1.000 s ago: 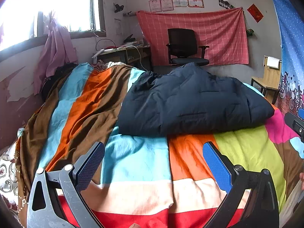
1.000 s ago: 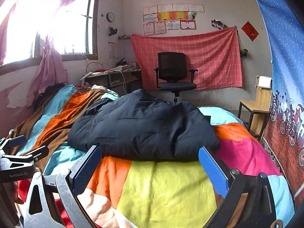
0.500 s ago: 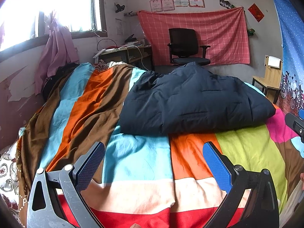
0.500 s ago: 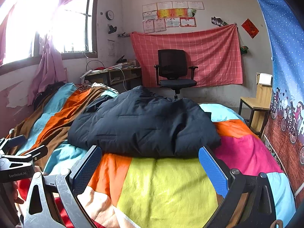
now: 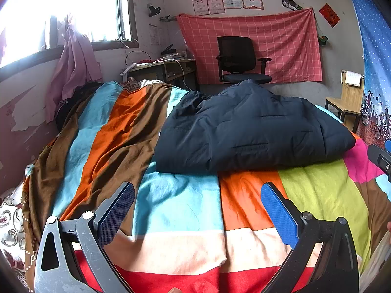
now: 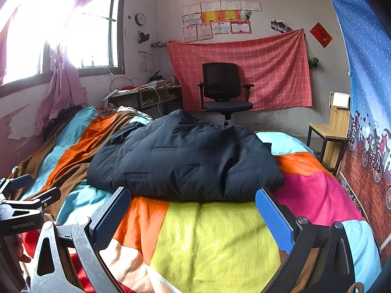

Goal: Fold large clothes

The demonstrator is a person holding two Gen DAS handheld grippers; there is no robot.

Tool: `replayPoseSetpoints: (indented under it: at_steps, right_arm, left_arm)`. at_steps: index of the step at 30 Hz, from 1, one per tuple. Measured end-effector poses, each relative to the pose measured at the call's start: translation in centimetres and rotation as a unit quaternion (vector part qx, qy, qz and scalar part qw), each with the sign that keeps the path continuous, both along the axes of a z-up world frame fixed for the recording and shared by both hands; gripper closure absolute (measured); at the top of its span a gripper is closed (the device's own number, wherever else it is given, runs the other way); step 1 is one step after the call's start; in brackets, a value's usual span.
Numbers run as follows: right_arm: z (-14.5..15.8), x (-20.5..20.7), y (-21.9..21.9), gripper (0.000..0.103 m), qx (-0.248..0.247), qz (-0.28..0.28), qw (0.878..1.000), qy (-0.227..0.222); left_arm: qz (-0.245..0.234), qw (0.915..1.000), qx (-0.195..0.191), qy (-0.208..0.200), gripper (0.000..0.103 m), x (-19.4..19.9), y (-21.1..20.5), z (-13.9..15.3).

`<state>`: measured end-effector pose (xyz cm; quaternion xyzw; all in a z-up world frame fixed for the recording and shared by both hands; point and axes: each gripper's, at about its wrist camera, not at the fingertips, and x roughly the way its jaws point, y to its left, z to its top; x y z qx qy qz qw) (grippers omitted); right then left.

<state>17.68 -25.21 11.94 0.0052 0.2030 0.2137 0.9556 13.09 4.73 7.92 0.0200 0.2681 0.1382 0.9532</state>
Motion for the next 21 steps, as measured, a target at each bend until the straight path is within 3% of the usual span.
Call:
replayPoseSetpoints:
  at_steps: [21]
  right_arm:
    - [0.04,0.0,0.03,0.0,0.0,0.0,1.0,0.001]
  left_arm:
    - [0.001,1.0,0.003,-0.002,0.002,-0.21,0.18,0.14]
